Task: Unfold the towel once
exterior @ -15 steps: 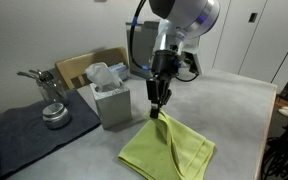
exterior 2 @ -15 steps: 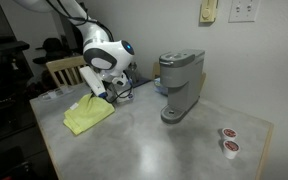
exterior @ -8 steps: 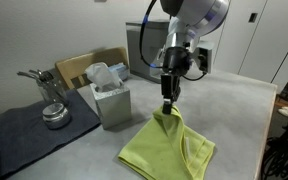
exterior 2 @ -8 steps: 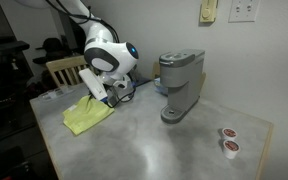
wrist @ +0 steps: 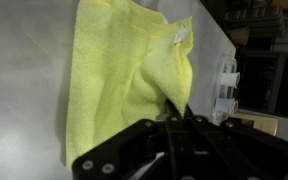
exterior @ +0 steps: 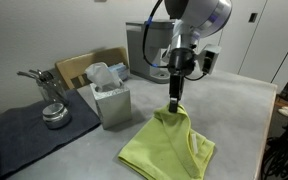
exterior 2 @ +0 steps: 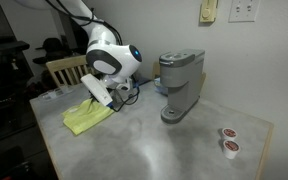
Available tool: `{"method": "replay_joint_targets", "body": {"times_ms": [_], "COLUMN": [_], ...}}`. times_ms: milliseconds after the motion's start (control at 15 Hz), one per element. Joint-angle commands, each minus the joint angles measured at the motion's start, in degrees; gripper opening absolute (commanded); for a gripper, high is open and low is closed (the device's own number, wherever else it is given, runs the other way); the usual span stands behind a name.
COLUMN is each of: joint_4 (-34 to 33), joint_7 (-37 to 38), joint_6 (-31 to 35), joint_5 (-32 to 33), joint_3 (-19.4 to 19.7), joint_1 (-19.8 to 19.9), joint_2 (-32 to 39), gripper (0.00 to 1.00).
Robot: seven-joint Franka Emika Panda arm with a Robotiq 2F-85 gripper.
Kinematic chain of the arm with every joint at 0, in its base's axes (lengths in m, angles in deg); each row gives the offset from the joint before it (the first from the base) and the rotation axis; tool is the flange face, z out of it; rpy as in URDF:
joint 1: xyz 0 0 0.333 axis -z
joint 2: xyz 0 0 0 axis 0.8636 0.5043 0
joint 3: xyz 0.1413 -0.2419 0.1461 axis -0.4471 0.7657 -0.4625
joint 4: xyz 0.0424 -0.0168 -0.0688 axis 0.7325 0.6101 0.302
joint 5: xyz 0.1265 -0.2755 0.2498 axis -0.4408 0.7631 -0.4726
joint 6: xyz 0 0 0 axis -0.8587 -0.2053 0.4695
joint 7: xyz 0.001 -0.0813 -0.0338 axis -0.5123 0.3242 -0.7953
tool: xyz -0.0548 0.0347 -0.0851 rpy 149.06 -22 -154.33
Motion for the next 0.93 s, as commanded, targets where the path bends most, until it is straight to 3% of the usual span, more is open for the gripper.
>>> {"method": "replay_joint_targets", "body": {"times_ms": [0, 867], "joint_4": [1.3, 1.7], "joint_7": [-3.9, -5.0], "joint_6": [-1.4, -0.4], "joint_5": [0.9, 7.3], "joint_3": [1.5, 3.9], "joint_1": [-0.1, 0.3], "joint_2": [-1.6, -1.9], "gripper": [0.01, 0.01]}}
